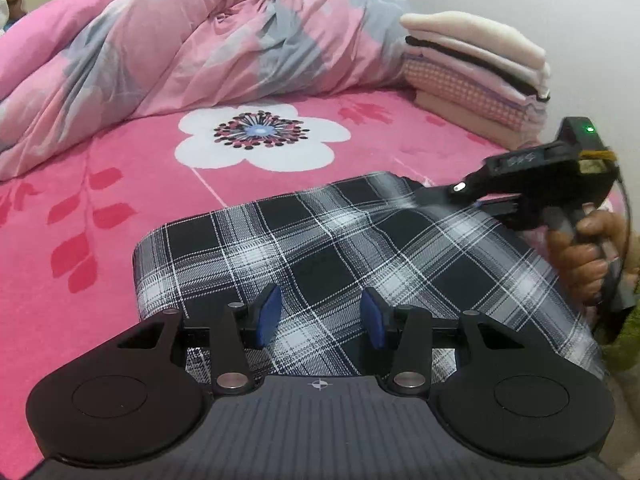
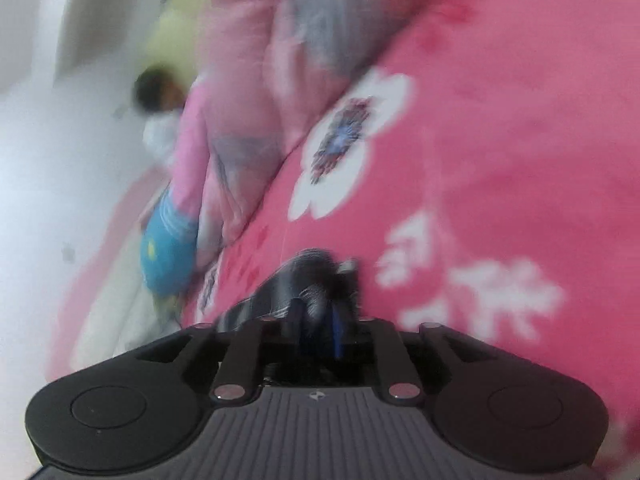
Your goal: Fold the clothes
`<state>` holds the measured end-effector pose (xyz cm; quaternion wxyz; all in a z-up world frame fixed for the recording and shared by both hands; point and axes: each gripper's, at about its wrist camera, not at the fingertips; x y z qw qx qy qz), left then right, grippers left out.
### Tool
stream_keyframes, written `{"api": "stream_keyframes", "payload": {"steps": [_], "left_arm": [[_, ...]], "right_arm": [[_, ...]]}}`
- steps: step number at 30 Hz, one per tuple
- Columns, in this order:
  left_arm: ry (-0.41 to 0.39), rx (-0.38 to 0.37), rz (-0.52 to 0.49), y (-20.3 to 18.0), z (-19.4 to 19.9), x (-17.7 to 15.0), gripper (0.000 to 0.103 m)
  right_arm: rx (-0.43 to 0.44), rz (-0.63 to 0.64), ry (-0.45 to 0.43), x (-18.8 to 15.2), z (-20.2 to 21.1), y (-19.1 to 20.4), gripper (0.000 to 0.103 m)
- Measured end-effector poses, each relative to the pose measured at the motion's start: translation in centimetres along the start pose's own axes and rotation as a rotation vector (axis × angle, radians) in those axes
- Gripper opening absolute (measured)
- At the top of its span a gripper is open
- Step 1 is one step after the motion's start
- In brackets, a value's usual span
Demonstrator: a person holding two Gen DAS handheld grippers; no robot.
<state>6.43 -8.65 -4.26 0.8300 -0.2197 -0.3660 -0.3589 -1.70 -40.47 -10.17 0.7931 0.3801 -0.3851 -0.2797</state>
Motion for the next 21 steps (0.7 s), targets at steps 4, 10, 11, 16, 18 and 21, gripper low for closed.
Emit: {"api": "stream_keyframes", "payload": {"steps": [4, 10, 11, 16, 18, 21], "left_arm": [[-0.024, 0.019, 0.012, 0.2, 1.1, 0.2, 0.044], [-0.062, 0.057, 0.114, 2.0, 5.3, -0.8, 0.044], [-0.064, 0.065, 0.135, 2.4, 6.0, -1.1, 0.044], [-0.081, 0.1, 0.216, 3.7, 9.7, -3.4, 0.044], [-0.084, 0.105, 0.239, 3.9, 10.8, -4.7, 0.044], [-0.052, 0.079, 0.283, 3.7, 11.0, -7.0, 0.044]], "right_arm": [[0.012, 0.029, -0.094, -1.5, 4.5, 1.4, 0.022], [-0.025, 0.219, -0.168, -6.6, 10.2, 6.2, 0.022], [-0.032, 0.258, -0.177, -7.7, 10.8, 7.1, 0.022], [0.015, 0.474, -0.221, -12.2, 11.9, 11.0, 0.021], [-0.031, 0.538, -0.196, -13.2, 10.8, 11.5, 0.021], [-0.132, 0.598, -0.153, -14.0, 8.6, 11.0, 0.021]]}}
Point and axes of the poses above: each gripper's, at about its wrist camera, not at the fingertips, and z roughly against the way its jaws point, y to its left, x to its top, and after that the axes turned 4 degrees about -x, right-handed
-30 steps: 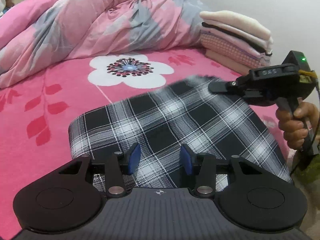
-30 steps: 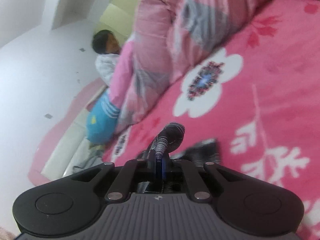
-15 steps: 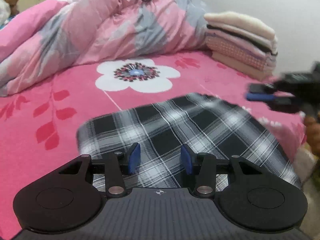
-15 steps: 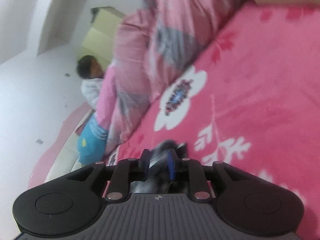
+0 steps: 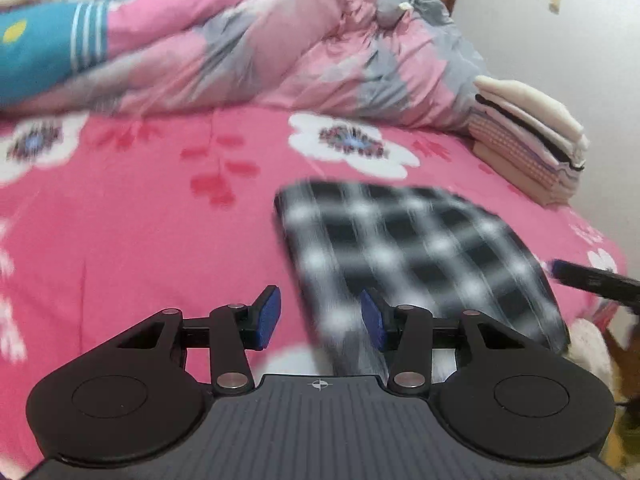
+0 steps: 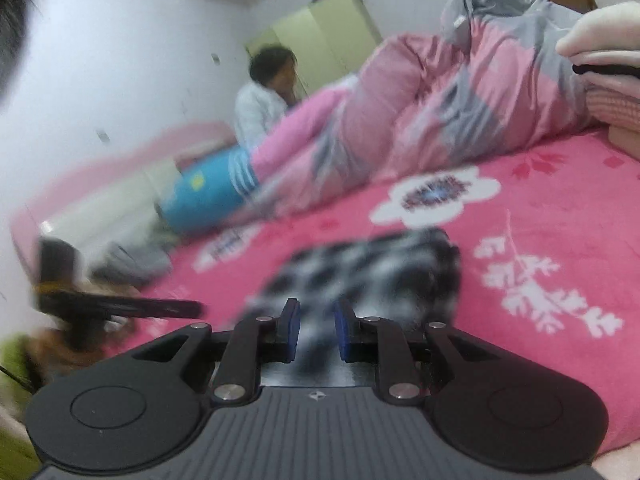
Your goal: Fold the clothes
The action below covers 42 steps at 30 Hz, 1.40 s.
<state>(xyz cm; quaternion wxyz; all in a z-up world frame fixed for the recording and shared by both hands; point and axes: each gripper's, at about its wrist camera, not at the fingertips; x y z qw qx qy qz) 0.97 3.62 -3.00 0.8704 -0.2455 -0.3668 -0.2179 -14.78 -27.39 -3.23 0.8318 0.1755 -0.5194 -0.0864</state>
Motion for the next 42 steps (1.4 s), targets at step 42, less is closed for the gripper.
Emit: {"api": "stream_keyframes", "payload": {"steps": [42], "left_arm": [[-0.123, -0.052, -0.124, -2.6, -4.2, -3.1, 0.044]], "right_arm": [[-0.356, 0.291, 0.027, 7.0, -8.9, 2.7, 0.015]]}}
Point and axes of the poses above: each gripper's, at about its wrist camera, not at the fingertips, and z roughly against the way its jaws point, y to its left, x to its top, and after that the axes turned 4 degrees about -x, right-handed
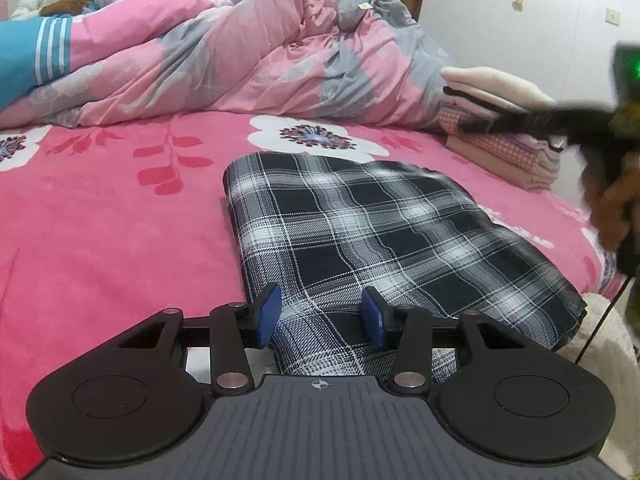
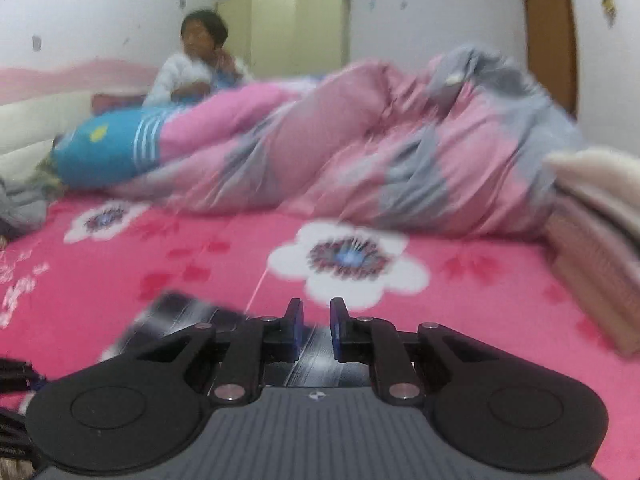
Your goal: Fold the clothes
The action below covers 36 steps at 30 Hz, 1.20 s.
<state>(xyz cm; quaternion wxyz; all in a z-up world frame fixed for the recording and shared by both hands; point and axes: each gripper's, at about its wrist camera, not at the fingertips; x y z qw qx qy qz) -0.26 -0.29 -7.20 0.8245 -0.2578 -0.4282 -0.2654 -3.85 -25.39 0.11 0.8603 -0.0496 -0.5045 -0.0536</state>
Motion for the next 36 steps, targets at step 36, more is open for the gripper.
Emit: {"api": "stream_keyframes", "payload": {"steps": [36], "left_arm": [[0.019, -0.019, 0.05, 0.8, 0.0, 0.4, 0.045]], "right_arm": [[-0.011, -0.079, 0.234, -4.1, -1.8, 1.7, 0.027]]}}
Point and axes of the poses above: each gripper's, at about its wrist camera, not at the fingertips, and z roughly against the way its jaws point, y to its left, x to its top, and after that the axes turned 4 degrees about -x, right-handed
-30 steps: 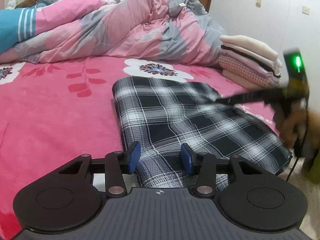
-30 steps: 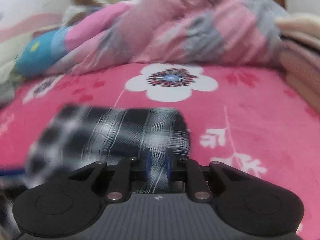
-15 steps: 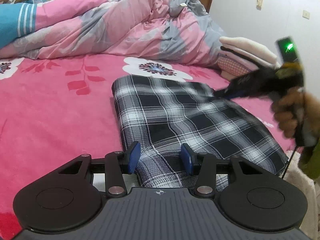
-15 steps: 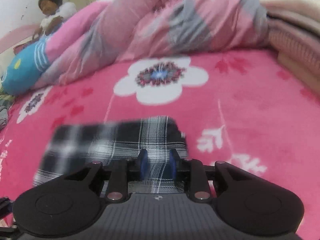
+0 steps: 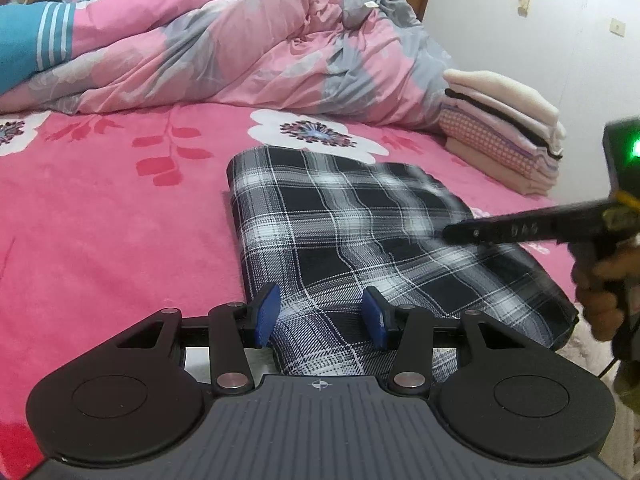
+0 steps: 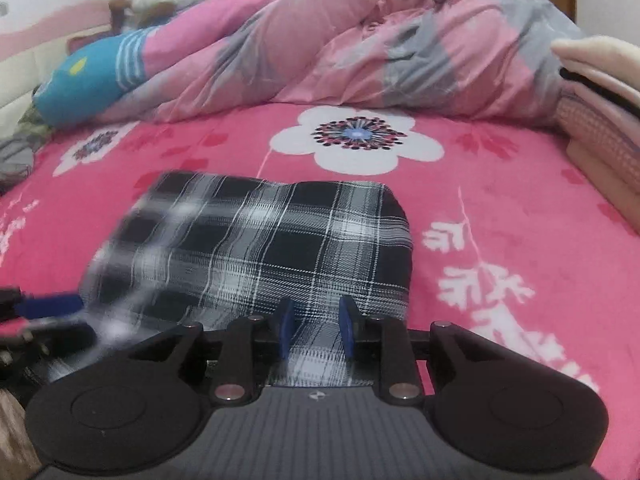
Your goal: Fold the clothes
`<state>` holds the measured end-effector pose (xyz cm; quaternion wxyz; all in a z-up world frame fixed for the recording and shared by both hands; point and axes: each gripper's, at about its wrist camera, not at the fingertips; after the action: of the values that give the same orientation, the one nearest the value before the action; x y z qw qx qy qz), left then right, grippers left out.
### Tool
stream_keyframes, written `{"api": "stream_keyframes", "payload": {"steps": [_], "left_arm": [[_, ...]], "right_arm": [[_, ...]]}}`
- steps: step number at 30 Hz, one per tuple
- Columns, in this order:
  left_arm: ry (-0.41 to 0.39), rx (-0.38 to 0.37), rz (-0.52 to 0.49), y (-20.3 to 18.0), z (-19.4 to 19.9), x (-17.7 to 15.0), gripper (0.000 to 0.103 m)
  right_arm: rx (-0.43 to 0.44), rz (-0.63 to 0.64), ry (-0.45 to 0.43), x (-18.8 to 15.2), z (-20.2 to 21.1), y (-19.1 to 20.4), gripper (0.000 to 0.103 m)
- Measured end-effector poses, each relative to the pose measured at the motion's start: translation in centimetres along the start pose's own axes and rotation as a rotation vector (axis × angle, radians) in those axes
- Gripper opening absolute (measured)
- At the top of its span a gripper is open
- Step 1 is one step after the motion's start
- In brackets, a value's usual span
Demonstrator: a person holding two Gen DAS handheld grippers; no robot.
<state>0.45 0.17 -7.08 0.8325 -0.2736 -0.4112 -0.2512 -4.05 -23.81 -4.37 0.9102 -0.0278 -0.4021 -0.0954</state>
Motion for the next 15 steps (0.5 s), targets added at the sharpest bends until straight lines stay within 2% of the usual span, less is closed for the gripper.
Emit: {"api": "stream_keyframes", "payload": {"steps": [11, 15], "left_arm": [[0.014, 0.002, 0.014, 0.19, -0.06, 0.23, 0.047], [0.019, -0.006, 0.027, 0.29, 0.04, 0.3, 0.05]], "right_arm": [[0.006, -0.015, 0.005, -0.2, -0.03, -0.24, 0.027], [0.009, -0.023, 0.007, -0.27, 0.08, -0.28, 0.027]]}}
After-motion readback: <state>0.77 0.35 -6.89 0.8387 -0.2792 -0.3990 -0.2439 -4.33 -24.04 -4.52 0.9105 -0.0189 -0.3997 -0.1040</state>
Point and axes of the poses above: each gripper's, at about its wrist camera, not at the fingertips, and z roughly against the way its jaws point, y to its left, x to its top, and after that the axes turned 4 degrees about -x, right-handed
